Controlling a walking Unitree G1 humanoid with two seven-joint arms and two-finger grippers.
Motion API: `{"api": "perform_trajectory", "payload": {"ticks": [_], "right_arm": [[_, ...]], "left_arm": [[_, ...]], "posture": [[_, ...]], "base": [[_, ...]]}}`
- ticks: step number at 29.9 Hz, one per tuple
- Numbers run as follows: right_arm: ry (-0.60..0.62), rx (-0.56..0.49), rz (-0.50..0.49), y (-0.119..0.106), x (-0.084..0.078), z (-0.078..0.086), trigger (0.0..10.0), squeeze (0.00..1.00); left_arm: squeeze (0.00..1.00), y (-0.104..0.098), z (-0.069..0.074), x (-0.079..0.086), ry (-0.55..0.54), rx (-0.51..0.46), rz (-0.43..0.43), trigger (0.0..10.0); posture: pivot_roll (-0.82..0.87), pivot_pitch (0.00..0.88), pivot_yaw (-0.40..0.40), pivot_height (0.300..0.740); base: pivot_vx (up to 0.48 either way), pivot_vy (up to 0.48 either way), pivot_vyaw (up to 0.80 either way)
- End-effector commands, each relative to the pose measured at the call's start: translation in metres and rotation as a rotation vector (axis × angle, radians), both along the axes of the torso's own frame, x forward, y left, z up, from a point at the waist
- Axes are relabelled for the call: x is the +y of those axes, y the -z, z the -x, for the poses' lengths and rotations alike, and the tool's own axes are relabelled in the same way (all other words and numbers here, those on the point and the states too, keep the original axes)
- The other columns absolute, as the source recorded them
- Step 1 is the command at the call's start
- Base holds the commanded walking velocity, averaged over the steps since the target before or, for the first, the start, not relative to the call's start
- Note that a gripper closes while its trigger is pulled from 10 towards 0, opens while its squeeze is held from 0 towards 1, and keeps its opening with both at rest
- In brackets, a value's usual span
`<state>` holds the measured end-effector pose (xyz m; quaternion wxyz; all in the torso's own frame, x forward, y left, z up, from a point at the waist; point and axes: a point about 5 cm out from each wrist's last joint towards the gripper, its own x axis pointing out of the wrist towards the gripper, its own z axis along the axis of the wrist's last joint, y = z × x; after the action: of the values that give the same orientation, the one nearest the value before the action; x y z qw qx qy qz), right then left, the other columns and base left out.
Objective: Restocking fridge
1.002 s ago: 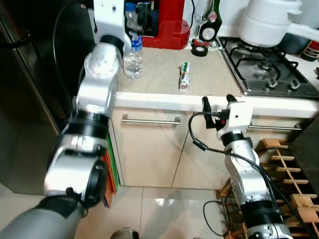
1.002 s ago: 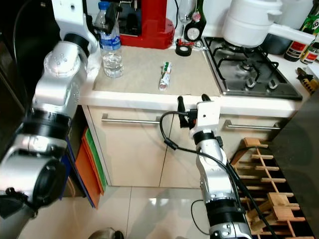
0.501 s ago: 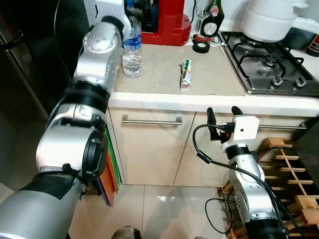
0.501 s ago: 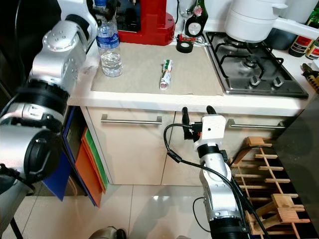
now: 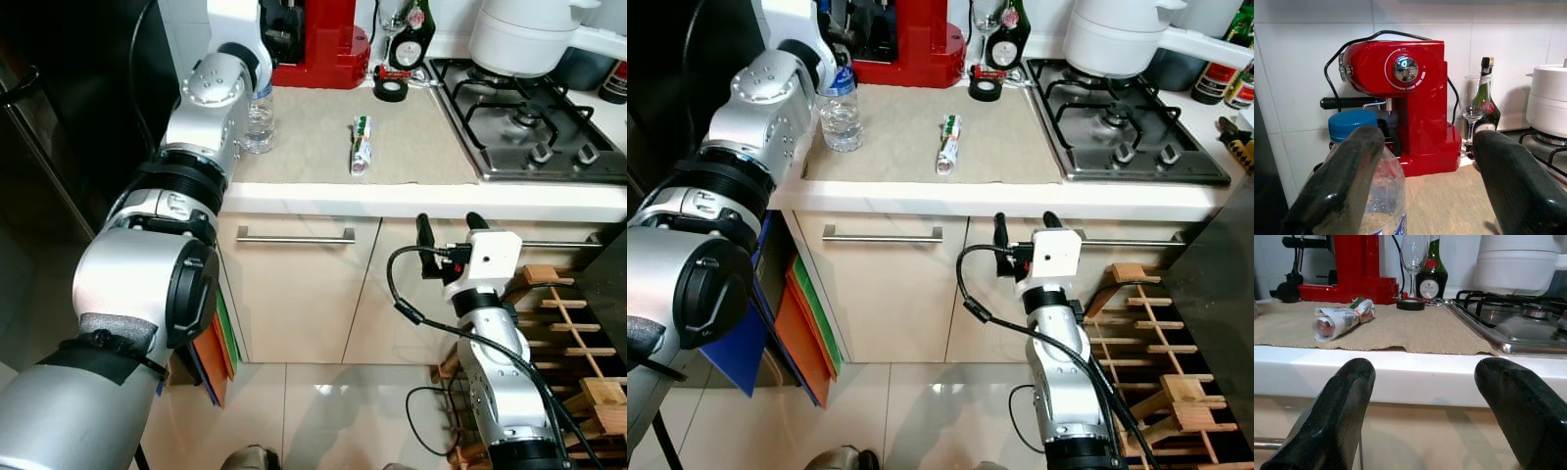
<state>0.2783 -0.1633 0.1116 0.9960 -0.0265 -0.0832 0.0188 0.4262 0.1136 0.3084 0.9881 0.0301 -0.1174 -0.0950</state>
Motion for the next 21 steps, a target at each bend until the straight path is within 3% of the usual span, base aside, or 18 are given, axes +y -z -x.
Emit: {"api": "perform_trajectory", "payload": {"ticks": [1, 8, 15, 21], "right_arm": [[0.011, -0.014, 0.015, -0.005, -0.004, 0.0, 10.0, 0.0], [0.006, -0.011, 0.026, -0.007, -0.007, -0.002, 10.0, 0.0], [-0.022, -0.007, 0.038, -0.009, -0.005, -0.006, 10.0, 0.0], [-0.046, -0.008, 0.043, -0.011, -0.003, -0.011, 10.0, 0.0]], "left_arm": [[0.0, -0.011, 0.0, -0.002, 0.002, -0.03, 0.02, 0.0], [0.0, -0.01, 0.001, -0.005, 0.043, -0.053, 0.026, 0.0], [0.0, -0.024, 0.008, -0.013, 0.104, -0.183, 0.004, 0.0], [0.0, -0.022, 0.009, -0.012, 0.119, -0.203, 0.038, 0.0]], "posture": [[-0.16, 0.0, 0.021, 0.74], [-0.15, 0.0, 0.002, 0.74], [-0.13, 0.0, -0.022, 0.74], [-0.12, 0.0, -0.044, 0.74]], "base": [[0.0, 0.0, 0.0], [0.0, 0.0, 0.0], [0.0, 0.0, 0.0], [0.0, 0.0, 0.0]]}}
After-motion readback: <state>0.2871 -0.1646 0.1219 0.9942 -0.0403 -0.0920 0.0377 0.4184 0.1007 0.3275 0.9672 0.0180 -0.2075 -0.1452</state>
